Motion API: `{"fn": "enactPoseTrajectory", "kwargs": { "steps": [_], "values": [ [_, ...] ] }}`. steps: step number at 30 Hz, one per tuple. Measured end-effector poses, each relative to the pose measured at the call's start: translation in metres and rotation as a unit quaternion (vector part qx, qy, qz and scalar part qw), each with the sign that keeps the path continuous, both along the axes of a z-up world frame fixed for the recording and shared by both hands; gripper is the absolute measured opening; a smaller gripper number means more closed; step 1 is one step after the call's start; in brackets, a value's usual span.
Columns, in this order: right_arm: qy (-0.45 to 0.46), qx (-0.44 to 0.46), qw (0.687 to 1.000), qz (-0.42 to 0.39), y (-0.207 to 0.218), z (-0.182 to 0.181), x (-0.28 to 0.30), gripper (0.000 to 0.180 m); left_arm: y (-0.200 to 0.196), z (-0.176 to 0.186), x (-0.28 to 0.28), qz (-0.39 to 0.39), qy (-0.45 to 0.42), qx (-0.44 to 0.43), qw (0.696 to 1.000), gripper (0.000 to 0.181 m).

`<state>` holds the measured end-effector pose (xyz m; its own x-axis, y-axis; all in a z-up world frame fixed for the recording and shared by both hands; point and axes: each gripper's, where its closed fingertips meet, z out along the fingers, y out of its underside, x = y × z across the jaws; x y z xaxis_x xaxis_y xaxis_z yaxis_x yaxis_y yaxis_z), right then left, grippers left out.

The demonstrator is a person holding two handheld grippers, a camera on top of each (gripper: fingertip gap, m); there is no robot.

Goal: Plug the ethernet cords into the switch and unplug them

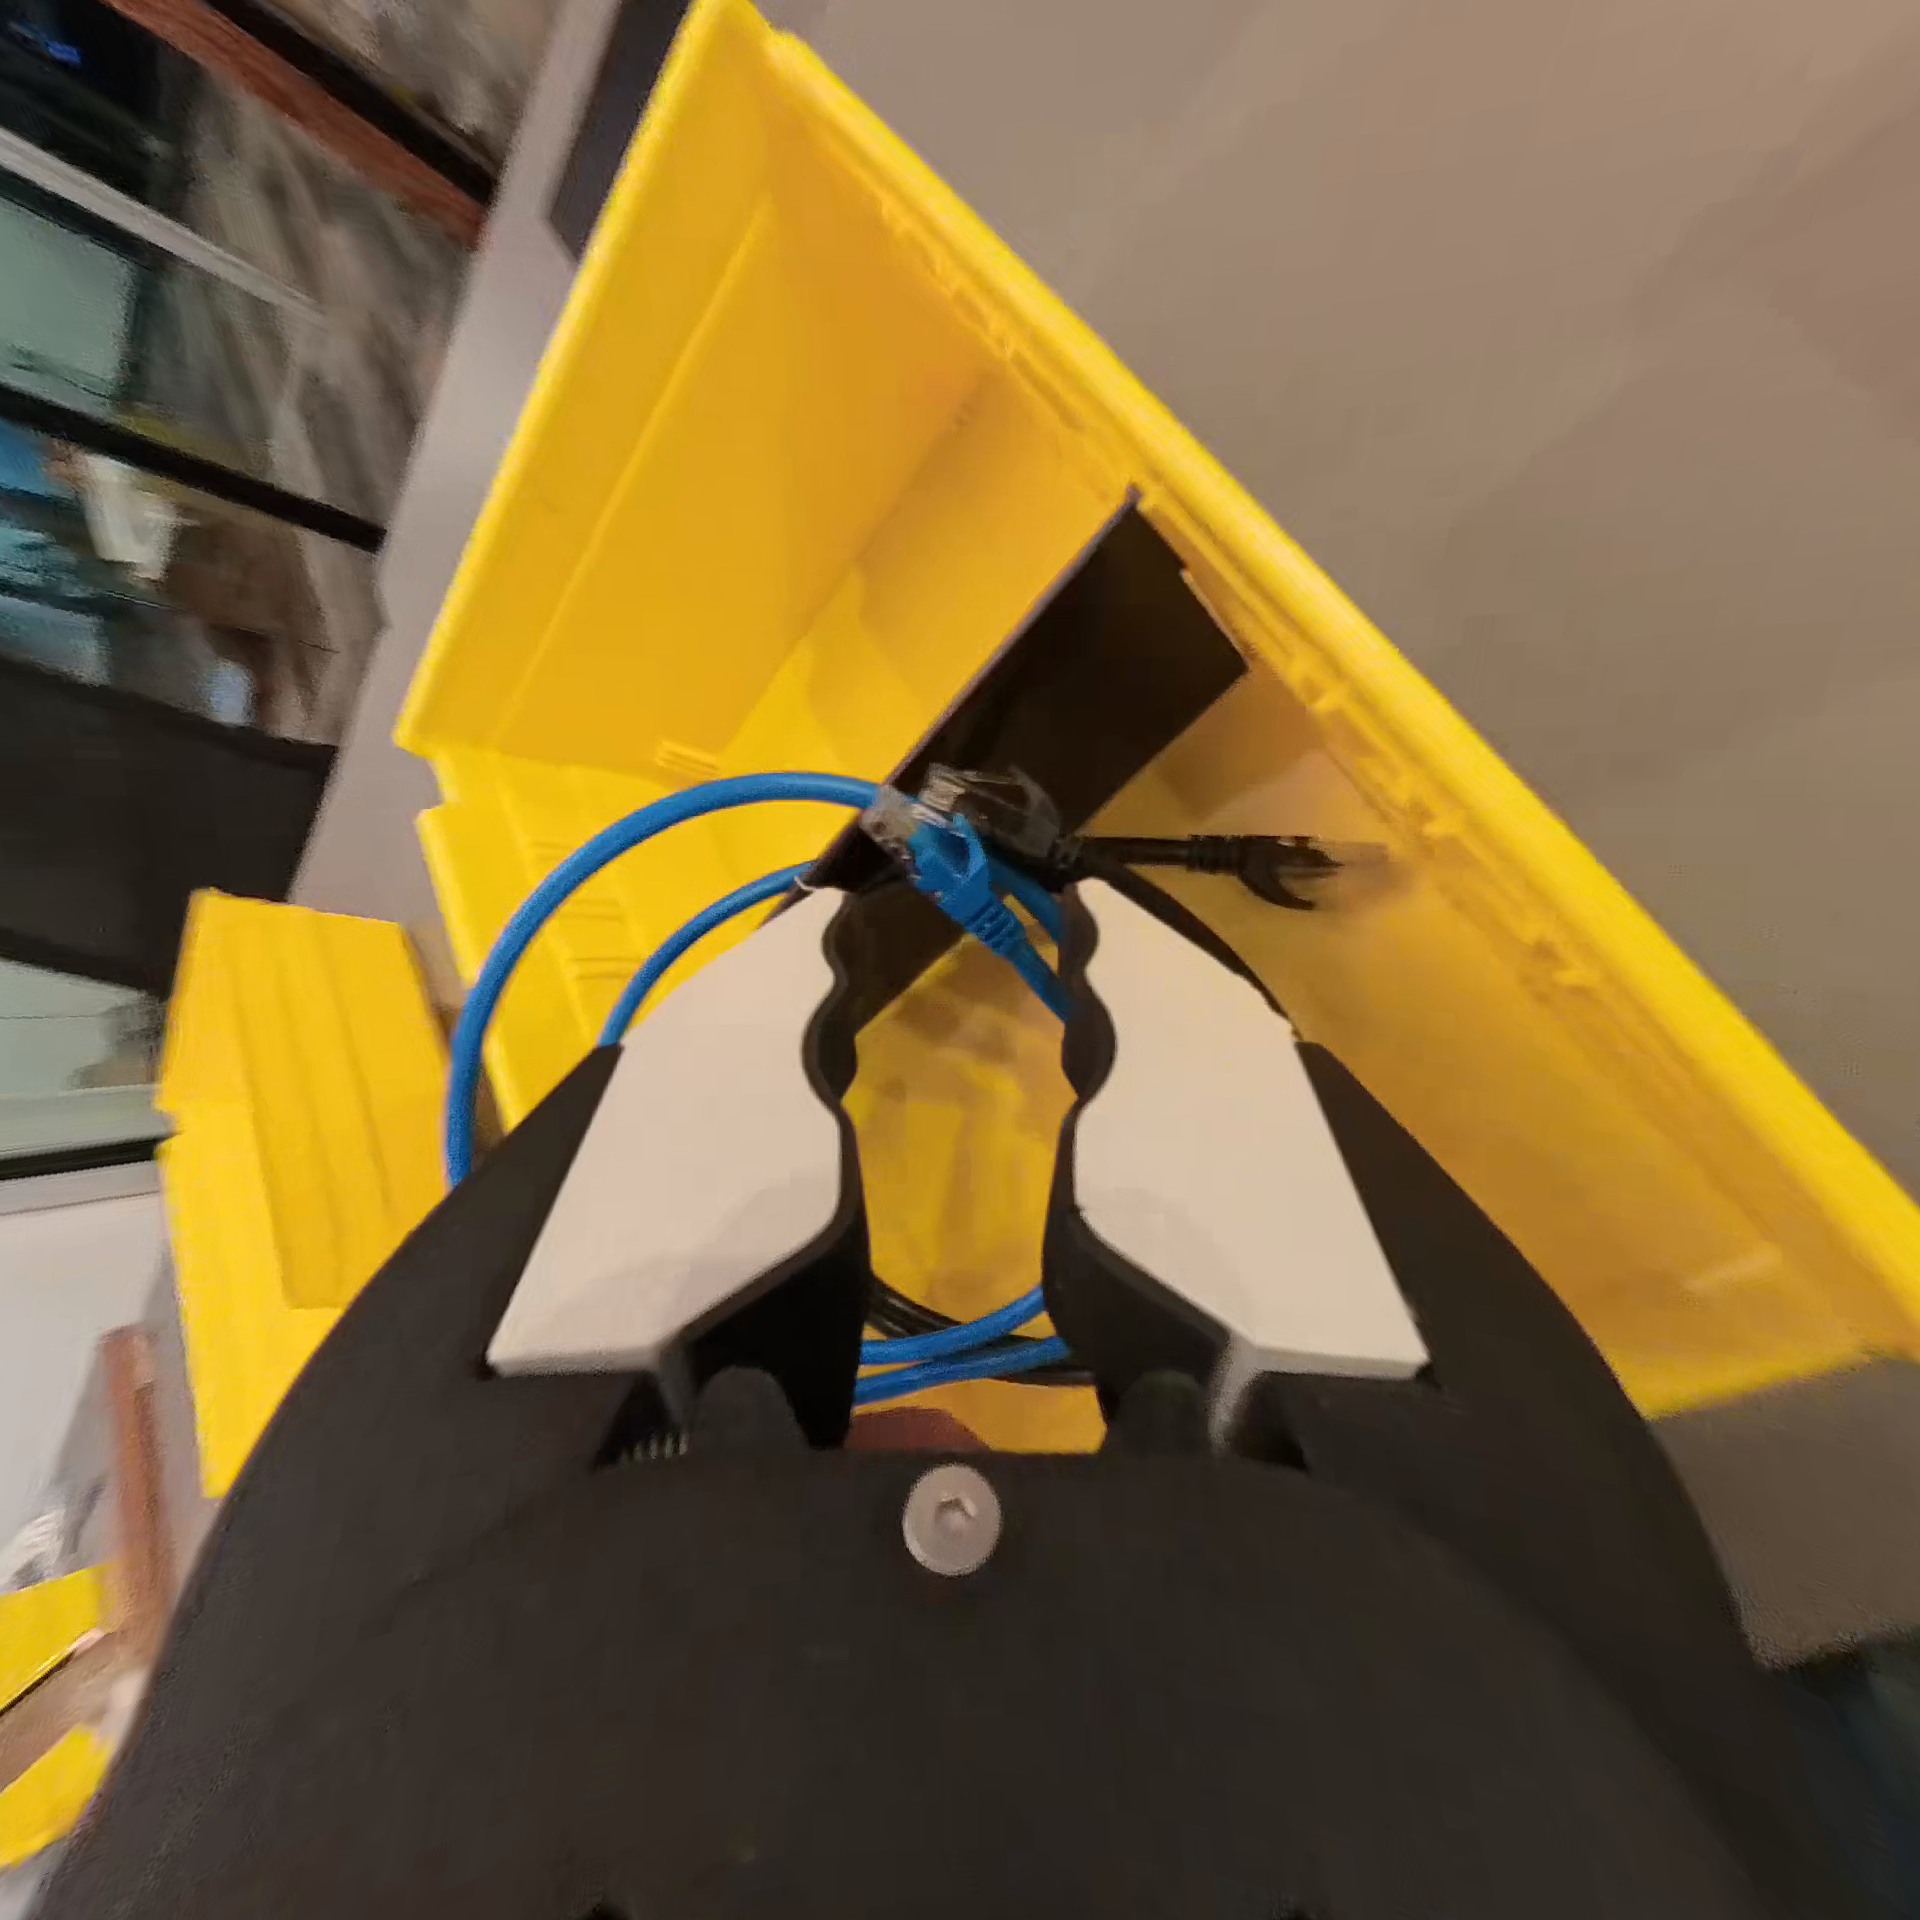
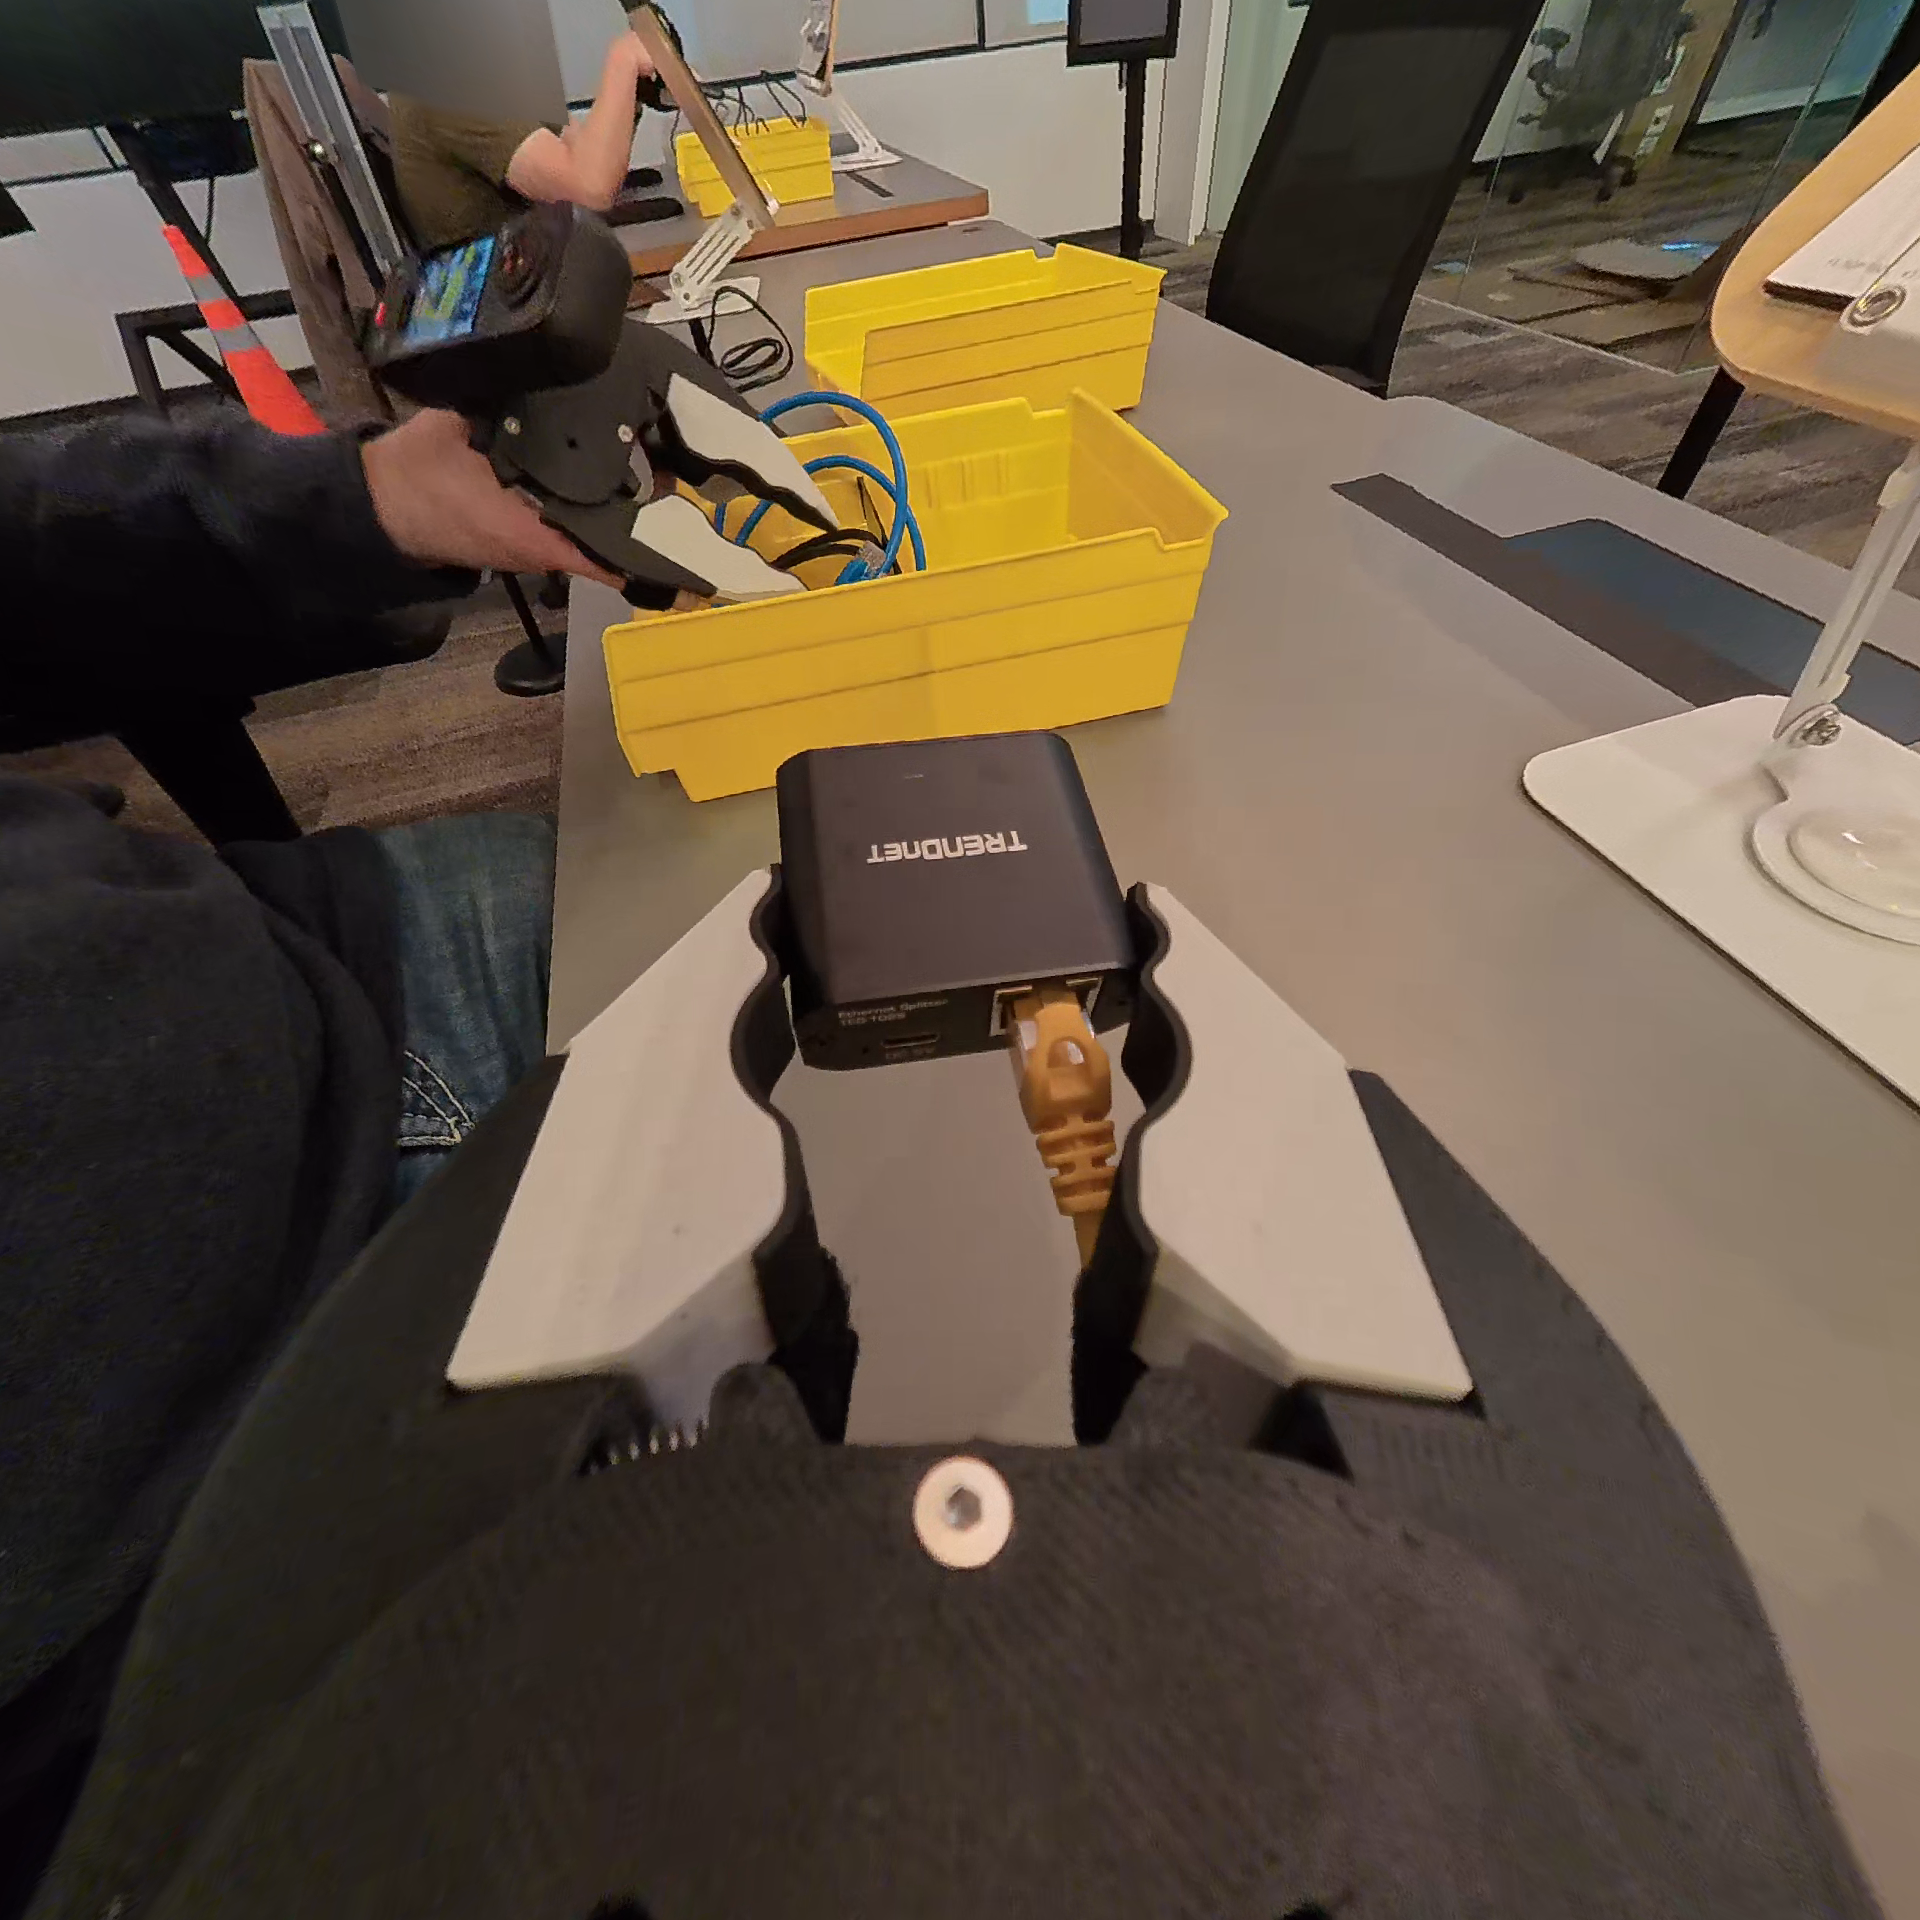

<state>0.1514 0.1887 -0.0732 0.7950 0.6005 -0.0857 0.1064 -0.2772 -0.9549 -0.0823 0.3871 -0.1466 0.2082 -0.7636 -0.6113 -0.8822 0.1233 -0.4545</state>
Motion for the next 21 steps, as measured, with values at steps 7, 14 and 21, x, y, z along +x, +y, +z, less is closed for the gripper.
{"fn": "enactPoseTrajectory", "kwargs": {
  "steps": [7, 14, 21],
  "values": [
    [0.004, 0.006, 1.000, -0.002, -0.001, 0.000, 0.000, 0.063, 0.007, -0.024, -0.007, 0.037, 0.026, 0.001, 0.999, 0.014],
    [0.006, 0.011, 1.000, -0.004, -0.001, 0.002, 0.001, 0.063, 0.010, -0.013, -0.007, 0.036, -0.007, -0.010, 0.999, 0.010],
    [0.005, 0.013, 1.000, -0.007, -0.002, 0.002, 0.004, 0.063, 0.007, 0.053, -0.008, -0.010, -0.067, 0.003, 0.998, 0.009]
  ]
}}
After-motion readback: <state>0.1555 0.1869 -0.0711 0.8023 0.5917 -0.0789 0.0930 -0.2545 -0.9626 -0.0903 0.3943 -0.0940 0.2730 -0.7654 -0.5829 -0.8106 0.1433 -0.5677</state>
